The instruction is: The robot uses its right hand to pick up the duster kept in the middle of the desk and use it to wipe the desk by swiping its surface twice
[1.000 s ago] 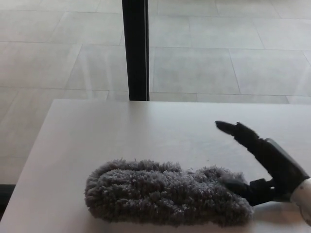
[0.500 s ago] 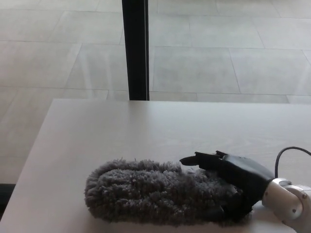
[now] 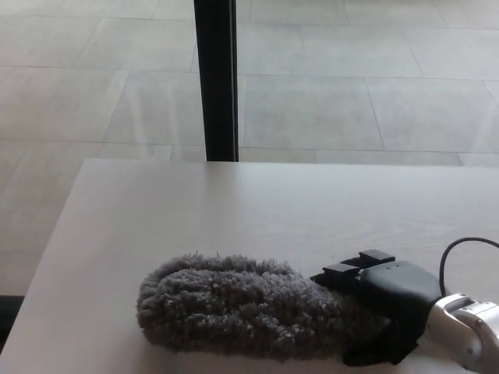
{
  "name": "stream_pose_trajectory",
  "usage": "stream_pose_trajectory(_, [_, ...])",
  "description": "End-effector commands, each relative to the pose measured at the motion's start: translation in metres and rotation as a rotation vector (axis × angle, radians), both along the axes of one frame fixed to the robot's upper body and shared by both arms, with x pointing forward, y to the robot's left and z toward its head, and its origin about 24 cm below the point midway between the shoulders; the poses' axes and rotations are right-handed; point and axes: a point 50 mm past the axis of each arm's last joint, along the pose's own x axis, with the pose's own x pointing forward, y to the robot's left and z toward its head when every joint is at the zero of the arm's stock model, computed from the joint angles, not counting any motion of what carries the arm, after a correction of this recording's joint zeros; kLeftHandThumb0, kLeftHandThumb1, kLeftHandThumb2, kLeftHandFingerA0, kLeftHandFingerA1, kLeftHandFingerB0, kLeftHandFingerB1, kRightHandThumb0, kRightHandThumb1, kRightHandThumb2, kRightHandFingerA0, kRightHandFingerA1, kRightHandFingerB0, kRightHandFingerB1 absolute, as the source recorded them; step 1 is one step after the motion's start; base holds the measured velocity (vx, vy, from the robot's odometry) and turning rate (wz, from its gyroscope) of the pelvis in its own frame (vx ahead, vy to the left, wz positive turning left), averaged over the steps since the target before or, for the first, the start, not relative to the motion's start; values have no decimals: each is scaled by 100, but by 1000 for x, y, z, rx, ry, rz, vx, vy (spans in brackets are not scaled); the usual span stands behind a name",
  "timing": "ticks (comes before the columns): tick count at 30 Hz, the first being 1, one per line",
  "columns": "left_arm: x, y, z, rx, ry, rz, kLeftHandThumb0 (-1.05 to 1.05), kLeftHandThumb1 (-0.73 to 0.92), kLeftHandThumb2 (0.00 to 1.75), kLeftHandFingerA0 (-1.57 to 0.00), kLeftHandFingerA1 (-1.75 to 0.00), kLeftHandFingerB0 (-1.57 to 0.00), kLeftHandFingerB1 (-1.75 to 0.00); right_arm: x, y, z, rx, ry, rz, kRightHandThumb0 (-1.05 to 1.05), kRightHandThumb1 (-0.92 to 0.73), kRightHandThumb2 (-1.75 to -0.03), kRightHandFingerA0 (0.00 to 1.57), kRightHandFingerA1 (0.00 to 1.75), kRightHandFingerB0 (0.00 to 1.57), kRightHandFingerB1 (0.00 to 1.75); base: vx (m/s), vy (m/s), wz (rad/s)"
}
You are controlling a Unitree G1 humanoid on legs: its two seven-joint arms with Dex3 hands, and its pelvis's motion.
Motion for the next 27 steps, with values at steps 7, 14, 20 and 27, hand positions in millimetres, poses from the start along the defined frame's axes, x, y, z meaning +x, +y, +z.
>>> stream_pose_trajectory(7, [1,4,4,-19,-3,30,-55,88,66,-43,-62,-35,-44,-32,-23,-26,-47,-407,262,-33,-79,-82,85,175,60,122,0,0,0])
stream_pose_trajectory(14, [4,4,4,-16,-4,10,-54,90,66,-42,-64,-35,-46,-36,-8,-25,106,-501,253,-27,-74,-89,85,175,55,140,0,0,0])
stream_pose_trajectory(20, [9,5,7,4,5,-37,-56,90,67,-43,-62,-35,-44,-37,3,-24,146,-564,260,-25,-69,-96,90,175,62,160,0,0,0])
stream_pose_trajectory(27, [12,5,8,4,-6,-32,-54,88,66,-43,-63,-37,-45,-35,11,-22,103,-574,333,-24,-58,-94,126,167,80,127,0,0,0])
